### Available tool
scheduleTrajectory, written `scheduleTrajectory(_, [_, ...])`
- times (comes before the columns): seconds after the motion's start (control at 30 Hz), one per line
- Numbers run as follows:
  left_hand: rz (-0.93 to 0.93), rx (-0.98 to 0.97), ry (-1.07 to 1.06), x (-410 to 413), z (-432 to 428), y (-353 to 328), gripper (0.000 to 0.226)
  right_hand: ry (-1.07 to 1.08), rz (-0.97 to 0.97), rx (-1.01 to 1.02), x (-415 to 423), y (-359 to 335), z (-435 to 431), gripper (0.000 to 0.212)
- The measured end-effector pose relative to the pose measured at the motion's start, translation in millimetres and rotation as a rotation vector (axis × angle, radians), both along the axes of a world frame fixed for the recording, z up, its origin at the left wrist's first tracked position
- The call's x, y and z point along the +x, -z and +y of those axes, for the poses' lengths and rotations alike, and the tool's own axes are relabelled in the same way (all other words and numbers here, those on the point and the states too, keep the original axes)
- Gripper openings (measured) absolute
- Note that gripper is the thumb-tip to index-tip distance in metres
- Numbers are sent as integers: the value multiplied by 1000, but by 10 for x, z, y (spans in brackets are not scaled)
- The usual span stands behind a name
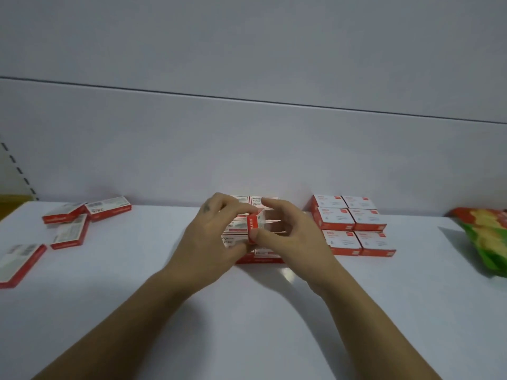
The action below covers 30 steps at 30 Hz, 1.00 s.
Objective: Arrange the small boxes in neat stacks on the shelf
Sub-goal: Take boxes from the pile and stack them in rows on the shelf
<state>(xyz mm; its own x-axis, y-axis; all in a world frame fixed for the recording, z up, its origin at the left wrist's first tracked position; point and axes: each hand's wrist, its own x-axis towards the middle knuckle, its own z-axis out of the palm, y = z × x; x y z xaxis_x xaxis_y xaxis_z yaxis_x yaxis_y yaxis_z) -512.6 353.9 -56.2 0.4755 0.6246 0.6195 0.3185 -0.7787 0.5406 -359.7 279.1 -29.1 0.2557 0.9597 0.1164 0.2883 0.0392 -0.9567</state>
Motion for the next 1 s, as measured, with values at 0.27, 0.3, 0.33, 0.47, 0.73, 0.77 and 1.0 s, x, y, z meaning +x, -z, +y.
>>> scheduleTrajectory(0.27, [51, 24, 2, -48, 18, -18, 43, -141, 404, 29, -61, 39, 28, 41])
scheduleTrajectory(0.3, [28, -30, 9, -51, 12, -31, 43, -172, 511, 22, -52, 45, 42, 44])
scheduleTrajectory(0.33, [-9, -121, 20, -51, -9, -55, 41, -205, 634, 12, -38, 44, 50, 47])
scheduleTrajectory(0.47, [-174, -461, 76, -21, -74, -108, 43, -260, 851, -18, 34, 16, 45, 51])
scheduleTrajectory(0.73, [-308, -669, 137, -26, -55, -151, 51, -19, 529, 9, 67, 33, 50, 16])
scheduleTrajectory(0.77, [-356, -715, 170, -23, -57, -163, 53, -24, 536, -4, 72, 37, 50, 13])
scheduleTrajectory(1.0, [-508, -967, 232, -5, -57, -125, 26, -251, 448, -154, 88, 39, 34, 46])
